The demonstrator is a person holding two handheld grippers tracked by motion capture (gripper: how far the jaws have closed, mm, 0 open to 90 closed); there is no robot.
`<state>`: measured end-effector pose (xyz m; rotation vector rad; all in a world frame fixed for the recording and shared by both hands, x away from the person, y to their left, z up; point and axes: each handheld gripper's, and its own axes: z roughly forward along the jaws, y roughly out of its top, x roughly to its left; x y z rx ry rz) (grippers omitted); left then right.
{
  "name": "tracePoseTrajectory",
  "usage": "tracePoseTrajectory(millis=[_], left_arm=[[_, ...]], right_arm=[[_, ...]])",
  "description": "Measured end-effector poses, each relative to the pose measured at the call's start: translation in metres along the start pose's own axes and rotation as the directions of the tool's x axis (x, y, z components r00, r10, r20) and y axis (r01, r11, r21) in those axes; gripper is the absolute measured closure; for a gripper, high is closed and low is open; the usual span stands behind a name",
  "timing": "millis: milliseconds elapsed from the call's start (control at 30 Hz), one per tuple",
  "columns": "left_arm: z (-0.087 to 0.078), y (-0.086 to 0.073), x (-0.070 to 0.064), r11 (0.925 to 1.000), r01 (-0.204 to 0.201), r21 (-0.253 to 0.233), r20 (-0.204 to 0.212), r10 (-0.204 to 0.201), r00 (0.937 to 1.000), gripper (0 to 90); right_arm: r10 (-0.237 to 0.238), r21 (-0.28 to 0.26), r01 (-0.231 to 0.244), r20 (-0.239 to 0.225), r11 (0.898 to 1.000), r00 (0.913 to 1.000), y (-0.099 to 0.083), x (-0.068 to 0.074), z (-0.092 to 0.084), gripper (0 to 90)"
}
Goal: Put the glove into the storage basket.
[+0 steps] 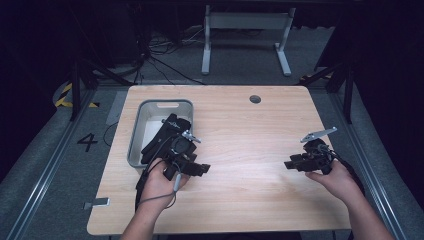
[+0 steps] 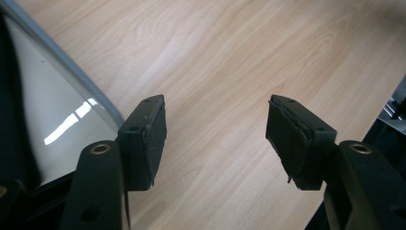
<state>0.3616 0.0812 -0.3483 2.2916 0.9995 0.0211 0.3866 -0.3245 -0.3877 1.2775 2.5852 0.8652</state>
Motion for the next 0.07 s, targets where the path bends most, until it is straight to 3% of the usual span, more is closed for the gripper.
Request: tracePoseTrajectory(millis=[67], left_arm=[[0.0036,-0.0010,-0.0020,0.9999,-0.010,0.013,0.013,0.009,0.9999,39.8]], right_arm=[[-0.005,-0.008,0.005,-0.002,1.000,1.0000,0.0002,-0.0001,-0.0003,57.5]])
